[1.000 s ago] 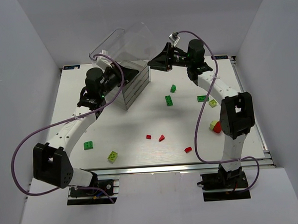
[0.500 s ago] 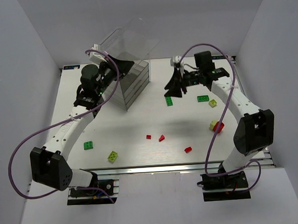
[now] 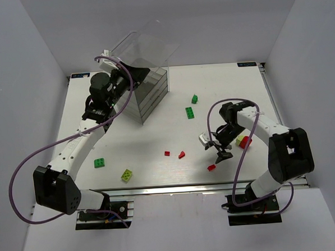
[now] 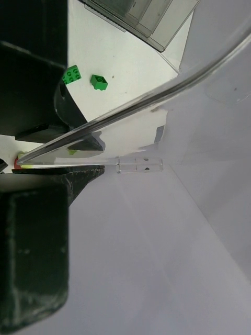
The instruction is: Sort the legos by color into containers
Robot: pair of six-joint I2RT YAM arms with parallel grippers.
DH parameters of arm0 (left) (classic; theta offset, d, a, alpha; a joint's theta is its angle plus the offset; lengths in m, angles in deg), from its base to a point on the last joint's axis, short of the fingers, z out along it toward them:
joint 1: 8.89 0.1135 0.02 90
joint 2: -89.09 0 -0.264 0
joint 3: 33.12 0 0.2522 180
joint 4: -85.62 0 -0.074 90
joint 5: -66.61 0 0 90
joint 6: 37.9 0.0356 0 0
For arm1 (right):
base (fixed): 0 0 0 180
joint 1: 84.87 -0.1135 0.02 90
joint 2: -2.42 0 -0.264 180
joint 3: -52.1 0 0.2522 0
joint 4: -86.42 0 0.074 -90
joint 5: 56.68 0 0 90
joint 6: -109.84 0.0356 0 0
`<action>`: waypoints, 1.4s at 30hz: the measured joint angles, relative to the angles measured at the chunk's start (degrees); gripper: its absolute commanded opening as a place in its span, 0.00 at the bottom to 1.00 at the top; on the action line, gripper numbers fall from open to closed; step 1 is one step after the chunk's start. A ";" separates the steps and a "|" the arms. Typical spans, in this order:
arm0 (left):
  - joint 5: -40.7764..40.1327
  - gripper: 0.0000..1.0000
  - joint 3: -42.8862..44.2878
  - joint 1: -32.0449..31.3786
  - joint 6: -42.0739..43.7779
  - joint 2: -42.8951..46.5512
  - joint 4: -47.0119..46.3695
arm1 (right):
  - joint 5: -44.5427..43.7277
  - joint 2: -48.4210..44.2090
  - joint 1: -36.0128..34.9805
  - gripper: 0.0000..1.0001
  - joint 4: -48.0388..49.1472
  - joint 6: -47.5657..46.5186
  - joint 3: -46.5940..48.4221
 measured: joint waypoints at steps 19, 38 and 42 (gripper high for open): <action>-0.94 0.30 -2.86 0.24 -0.92 2.14 -0.52 | -9.64 -6.82 -5.05 0.62 26.49 10.45 -18.12; -0.94 0.30 -2.86 0.28 -1.40 2.14 -0.85 | -9.68 -5.27 -7.93 0.28 29.92 14.82 -18.93; -0.94 0.31 -2.86 0.28 -1.53 2.14 -0.87 | -9.66 -5.27 -7.93 0.52 29.97 14.71 -18.91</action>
